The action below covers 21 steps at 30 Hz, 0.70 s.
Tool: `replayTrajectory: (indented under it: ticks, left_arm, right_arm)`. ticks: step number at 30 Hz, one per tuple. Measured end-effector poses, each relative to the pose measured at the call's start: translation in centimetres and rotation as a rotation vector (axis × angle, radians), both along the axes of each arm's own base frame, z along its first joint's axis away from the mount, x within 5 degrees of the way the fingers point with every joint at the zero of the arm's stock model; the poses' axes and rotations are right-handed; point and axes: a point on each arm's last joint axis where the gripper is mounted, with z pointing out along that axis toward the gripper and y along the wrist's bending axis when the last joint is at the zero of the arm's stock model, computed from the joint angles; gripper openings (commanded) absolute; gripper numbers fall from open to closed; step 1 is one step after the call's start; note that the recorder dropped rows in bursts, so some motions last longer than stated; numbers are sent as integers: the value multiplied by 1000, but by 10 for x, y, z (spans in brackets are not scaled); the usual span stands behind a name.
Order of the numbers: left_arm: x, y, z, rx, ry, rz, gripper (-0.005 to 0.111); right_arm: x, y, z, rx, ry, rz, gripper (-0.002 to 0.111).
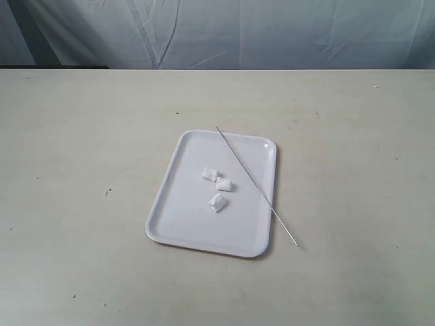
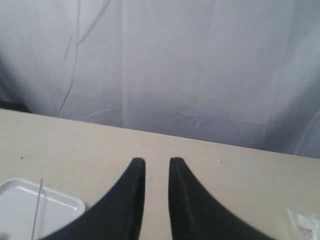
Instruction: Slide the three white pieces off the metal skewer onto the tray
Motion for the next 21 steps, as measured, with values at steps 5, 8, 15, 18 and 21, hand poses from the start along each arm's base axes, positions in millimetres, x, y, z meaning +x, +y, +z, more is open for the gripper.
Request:
replayTrajectory:
  ticks: [5, 8, 15, 18, 21]
  left_arm:
    - [-20, 9, 0, -47, -58, 29, 0]
    - [-33, 15, -4, -56, -83, 43, 0]
    - [-58, 27, -25, -89, -63, 90, 0]
    - [-67, 30, -25, -112, -109, 91, 0]
    - [-75, 33, -24, -129, -146, 93, 0]
  right_arm:
    - [-22, -13, -9, 67, -43, -112, 17]
    - [-36, -15, -13, 91, -83, -141, 17]
    - [-72, -15, -23, 135, -169, -153, 17]
    - [-84, -17, -30, 153, -179, -173, 17]
    - [-94, -19, -36, 196, -163, -208, 17]
